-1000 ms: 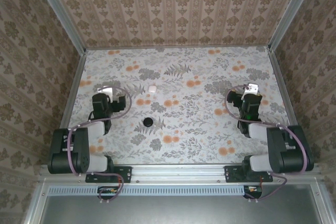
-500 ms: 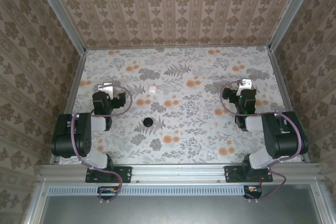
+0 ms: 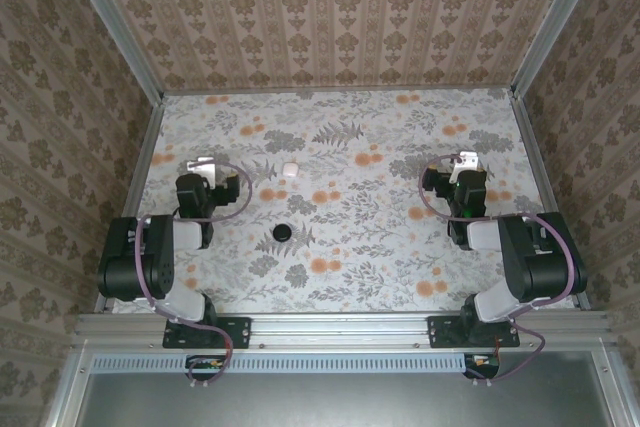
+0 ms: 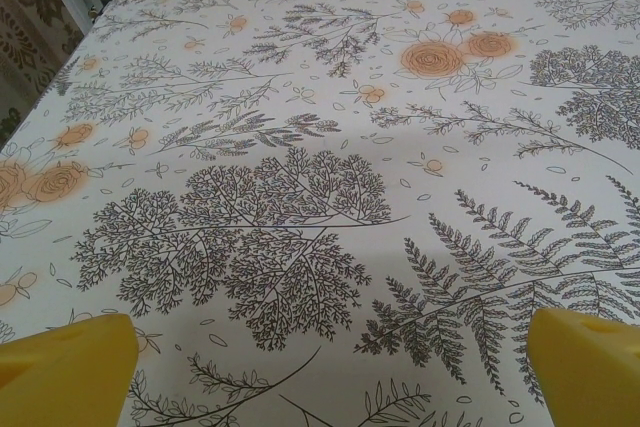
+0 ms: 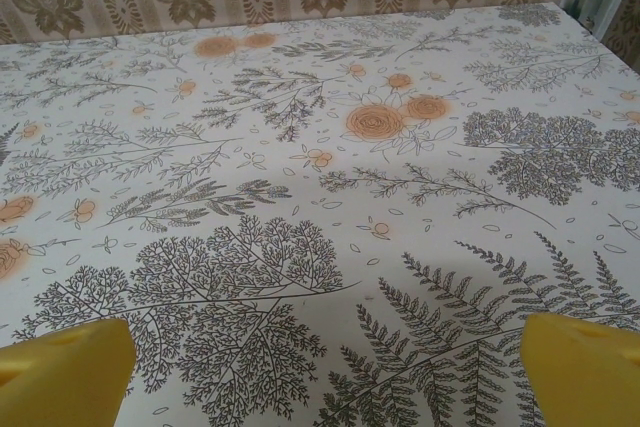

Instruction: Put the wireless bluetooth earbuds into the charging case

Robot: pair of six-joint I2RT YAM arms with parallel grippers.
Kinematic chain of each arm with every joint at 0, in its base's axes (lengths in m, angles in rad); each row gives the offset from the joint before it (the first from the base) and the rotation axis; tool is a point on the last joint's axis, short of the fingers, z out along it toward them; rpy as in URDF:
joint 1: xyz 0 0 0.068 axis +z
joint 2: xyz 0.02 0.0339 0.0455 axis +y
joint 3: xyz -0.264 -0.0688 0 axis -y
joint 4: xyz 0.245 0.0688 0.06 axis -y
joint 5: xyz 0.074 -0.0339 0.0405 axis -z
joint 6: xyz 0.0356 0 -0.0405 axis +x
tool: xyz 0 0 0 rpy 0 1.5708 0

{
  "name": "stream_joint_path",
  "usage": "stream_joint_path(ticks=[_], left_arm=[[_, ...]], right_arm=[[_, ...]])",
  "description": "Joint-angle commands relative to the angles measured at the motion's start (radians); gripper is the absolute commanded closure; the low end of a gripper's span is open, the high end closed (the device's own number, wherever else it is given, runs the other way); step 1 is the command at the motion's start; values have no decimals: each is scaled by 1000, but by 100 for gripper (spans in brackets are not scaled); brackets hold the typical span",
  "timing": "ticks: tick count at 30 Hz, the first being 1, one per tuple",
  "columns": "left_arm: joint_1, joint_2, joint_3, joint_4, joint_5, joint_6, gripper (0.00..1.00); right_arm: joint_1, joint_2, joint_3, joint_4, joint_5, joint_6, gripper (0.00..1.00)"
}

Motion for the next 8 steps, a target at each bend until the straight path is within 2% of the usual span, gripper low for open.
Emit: stream_joint_path(ticks=[1, 8], left_arm=[[-3, -5, 16, 20, 4, 16, 0], [-3, -4, 16, 20, 4, 16, 0]], right_arm=[[9, 8, 21, -15, -9, -22, 0], [10, 4, 15, -9, -10, -24, 0]])
